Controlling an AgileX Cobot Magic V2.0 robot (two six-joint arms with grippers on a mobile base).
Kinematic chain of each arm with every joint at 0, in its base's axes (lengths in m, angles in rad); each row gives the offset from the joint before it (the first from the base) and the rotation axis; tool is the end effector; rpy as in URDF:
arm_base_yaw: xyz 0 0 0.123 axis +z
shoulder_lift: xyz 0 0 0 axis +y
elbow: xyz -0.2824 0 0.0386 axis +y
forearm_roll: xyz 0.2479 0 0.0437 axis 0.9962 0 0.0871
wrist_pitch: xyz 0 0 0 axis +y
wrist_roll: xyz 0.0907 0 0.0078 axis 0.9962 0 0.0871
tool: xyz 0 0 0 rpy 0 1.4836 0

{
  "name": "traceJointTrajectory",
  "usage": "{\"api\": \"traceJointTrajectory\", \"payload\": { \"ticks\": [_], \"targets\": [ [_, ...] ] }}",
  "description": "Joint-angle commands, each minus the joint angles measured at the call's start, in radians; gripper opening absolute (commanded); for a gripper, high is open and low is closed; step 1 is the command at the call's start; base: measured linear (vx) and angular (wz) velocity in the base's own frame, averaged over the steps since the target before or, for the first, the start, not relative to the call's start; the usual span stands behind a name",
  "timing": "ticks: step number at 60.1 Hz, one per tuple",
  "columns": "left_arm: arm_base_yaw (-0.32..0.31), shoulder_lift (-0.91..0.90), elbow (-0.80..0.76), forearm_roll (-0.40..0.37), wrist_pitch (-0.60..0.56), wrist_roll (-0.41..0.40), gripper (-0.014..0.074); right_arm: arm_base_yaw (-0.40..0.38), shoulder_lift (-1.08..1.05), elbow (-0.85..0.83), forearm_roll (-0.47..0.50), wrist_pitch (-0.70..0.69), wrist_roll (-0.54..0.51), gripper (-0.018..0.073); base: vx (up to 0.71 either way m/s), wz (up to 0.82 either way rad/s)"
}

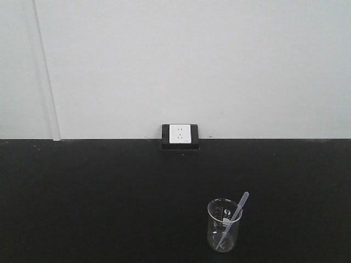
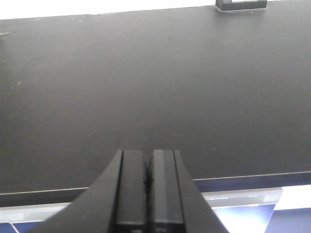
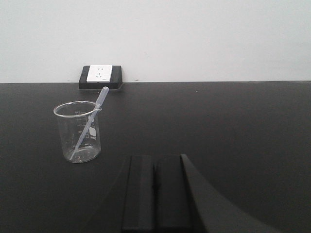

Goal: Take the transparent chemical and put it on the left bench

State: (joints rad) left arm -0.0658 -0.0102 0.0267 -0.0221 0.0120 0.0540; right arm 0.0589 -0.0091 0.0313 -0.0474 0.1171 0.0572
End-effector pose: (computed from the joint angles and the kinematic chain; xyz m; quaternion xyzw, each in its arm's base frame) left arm 0.0566 -0.0038 0.2035 0.0336 0.6852 -0.0124 0.7274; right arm 0.0569 0.0028 0.1924 -0.0158 0.7251 0.0218 0.6882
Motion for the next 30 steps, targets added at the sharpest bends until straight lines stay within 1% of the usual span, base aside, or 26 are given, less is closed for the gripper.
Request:
{"api": "traceJointTrajectory", "payload": {
  "ticks": [1,9,19,22,25,30],
  "targets": [
    [-0.002,-0.019,0.016,-0.001,-0.078,-0.008,-0.0003,-0.006,-0.013,0.007,-0.004,-0.084,0.000,-0.0007,0.00,0.00],
    [-0.002,-0.019,0.016,-0.001,-0.078,-0.008,-0.0003,-0.006,-0.013,0.007,-0.004,-0.096,-0.002,-0.0007,0.00,0.00],
    [-0.002,-0.019,0.016,-0.001,-0.078,-0.008,-0.0003,-0.006,-0.010,-0.036,0.002,-0.291,0.000,-0.0007,0.00,0.00],
    [-0.002,-0.019,0.016,-0.001,-0.078,-0.008,-0.0003,-0.006,0.001,-0.078,0.003,-0.297,0.000,-0.0007,0.00,0.00],
    [-0.002,-0.019,0.016,-0.001,-0.078,-0.008,-0.0003,-0.006,0.036,-0.139,0.003,-0.275,0.000,-0.0007,0.00,0.00],
    [-0.002,-0.019,0.016,-0.001,-0.078,-0.008,-0.0003,-0.006,0.139,-0.239,0.003,-0.247,0.000,-0.0007,0.00,0.00]
  ]
}}
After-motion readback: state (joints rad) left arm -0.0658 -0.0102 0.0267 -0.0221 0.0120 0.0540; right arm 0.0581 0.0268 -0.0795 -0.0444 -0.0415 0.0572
